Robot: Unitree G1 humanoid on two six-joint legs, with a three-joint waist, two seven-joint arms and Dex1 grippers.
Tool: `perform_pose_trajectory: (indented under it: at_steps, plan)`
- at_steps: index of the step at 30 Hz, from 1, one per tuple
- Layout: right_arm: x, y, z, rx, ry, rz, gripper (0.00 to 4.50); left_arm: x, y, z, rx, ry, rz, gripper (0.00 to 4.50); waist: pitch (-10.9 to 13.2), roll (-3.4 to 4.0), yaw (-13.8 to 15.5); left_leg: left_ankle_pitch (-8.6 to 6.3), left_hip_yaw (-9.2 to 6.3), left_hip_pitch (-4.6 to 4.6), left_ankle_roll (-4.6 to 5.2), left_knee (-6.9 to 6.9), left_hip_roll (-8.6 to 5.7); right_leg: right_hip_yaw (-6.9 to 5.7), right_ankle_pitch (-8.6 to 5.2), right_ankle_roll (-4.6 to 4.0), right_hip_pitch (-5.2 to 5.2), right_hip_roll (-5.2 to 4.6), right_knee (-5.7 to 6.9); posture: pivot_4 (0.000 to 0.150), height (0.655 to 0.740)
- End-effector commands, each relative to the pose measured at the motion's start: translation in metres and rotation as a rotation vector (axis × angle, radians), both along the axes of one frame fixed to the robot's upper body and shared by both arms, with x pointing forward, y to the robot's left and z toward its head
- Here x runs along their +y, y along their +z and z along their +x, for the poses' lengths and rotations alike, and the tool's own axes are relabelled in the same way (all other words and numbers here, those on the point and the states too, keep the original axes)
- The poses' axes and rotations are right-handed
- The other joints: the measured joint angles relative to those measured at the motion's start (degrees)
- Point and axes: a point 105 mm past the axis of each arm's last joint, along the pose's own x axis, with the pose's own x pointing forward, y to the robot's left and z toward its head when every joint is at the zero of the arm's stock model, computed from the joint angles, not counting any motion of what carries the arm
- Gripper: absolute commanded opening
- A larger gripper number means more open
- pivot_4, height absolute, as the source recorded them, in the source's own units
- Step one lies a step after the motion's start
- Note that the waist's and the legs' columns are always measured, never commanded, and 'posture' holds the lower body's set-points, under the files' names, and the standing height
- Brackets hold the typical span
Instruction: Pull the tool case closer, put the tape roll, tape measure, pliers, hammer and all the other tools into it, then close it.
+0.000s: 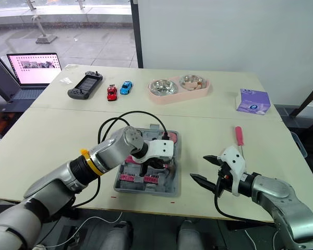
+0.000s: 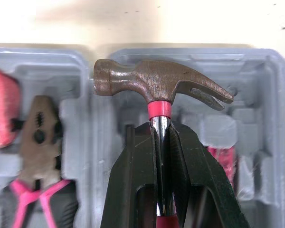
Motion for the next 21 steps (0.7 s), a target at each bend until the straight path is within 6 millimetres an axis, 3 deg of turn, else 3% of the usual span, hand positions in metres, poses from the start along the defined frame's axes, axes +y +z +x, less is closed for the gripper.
perform_pose_trajectory:
  at_steps: [1,21]
  plan:
    - [0.005,0.013,0.002,-0.055,0.016,0.007,4.50,-0.008,0.008,-0.003,-0.011,-0.031,-0.032,0.03,0.0,0.00,0.0,0.00,0.00,0.00,0.00,0.00,0.00,0.00,0.00,0.00,0.00,0.00,-0.01,0.150,0.7400]
    - [0.017,0.019,0.000,-0.053,0.031,0.013,4.50,0.006,-0.023,0.007,0.038,-0.042,-0.014,0.03,0.0,0.03,0.1,0.00,0.00,0.22,0.00,0.02,0.00,-0.01,-0.01,0.00,0.30,-0.01,-0.06,0.150,0.7400]
